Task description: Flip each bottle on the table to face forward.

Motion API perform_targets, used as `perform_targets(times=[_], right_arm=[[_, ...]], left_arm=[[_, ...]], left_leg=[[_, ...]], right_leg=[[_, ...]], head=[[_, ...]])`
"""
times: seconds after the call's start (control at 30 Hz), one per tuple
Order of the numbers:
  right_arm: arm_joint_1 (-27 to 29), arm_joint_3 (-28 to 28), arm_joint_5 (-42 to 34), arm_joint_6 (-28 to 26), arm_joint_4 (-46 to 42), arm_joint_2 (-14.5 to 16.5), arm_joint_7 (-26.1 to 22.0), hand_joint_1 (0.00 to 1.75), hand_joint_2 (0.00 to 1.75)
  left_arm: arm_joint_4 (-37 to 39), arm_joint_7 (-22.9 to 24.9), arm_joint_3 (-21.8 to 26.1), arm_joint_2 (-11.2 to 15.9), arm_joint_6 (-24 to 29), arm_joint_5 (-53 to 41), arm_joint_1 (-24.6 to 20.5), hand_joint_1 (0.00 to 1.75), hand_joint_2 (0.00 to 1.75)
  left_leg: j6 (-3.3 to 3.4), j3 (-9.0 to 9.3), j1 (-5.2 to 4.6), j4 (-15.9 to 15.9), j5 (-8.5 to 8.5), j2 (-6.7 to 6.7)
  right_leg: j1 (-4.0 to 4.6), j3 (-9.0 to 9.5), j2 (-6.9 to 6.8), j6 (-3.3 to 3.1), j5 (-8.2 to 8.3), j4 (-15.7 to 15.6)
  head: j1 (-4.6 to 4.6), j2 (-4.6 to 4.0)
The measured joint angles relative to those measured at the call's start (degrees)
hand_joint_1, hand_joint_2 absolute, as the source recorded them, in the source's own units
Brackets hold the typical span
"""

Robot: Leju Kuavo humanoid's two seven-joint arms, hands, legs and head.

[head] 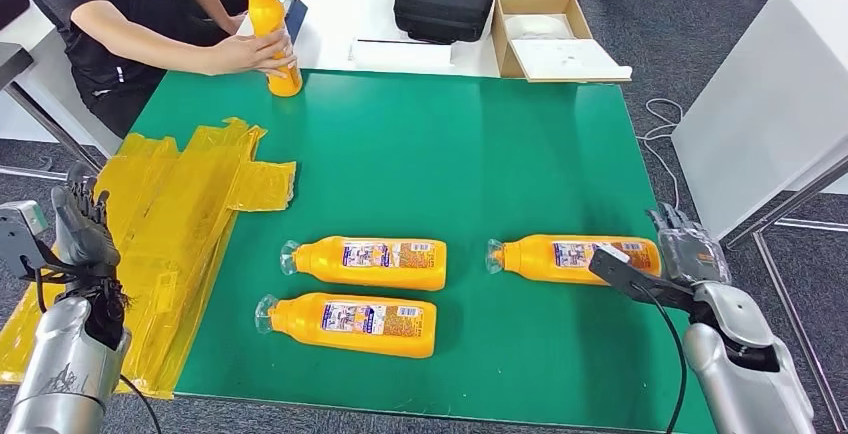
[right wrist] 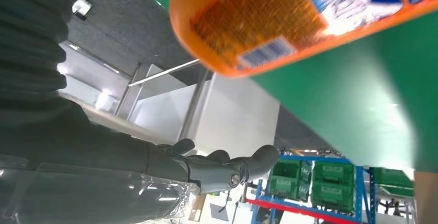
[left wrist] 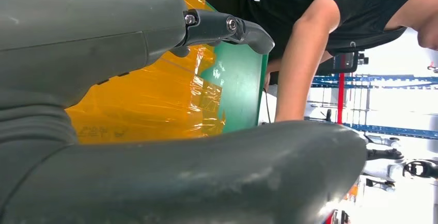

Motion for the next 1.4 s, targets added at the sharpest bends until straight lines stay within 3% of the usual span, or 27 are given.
perform_targets(times=[0.33,0.83,0.97,1.17,1.4], right_arm=[[-10.1,3.0,1.9,0.0,14.0,5.1,-1.5,0.00,1.75],[-17.2,5.4,2.1,6.7,25.5,7.1,-3.4,0.00,1.75],[-18.5,5.5,2.5,7.3,27.7,7.1,-3.2,1.68,1.75],[-18.7,5.6,3.1,7.8,29.2,6.3,-2.6,1.73,1.75],[-18.6,5.6,3.1,8.1,29.5,5.6,-2.4,1.75,1.75]], left_arm=[[0.4,0.6,-0.1,-0.2,0.2,0.1,-1.6,0.00,0.00],[5.2,1.2,-1.5,-0.6,2.1,0.4,-8.0,0.00,0.00],[7.5,1.4,-2.1,-0.8,2.6,0.0,-10.9,0.00,0.00],[11.0,1.4,-3.0,-1.7,3.5,-0.9,-14.9,0.00,0.00],[12.9,1.4,-3.4,-2.4,3.9,-1.1,-16.3,0.00,0.00]], left_leg=[[0.02,-0.04,0.00,0.0,0.10,-0.13],[0.07,-0.06,-0.02,0.0,0.15,-0.24],[0.07,-0.04,-0.02,0.1,0.16,-0.26],[0.07,0.03,-0.04,0.1,0.16,-0.31],[0.07,0.11,-0.10,0.1,0.15,-0.29]], right_leg=[[0.00,0.02,-0.05,0.02,0.02,0.0],[-0.01,-0.01,-0.12,0.09,0.07,0.0],[0.00,-0.02,-0.13,0.10,0.08,0.0],[0.00,0.02,-0.17,0.11,0.08,0.0],[0.00,0.05,-0.16,0.13,0.09,0.0]], head=[[0.01,0.00],[0.01,0.00],[0.01,0.00],[0.01,0.00],[0.01,0.00]])
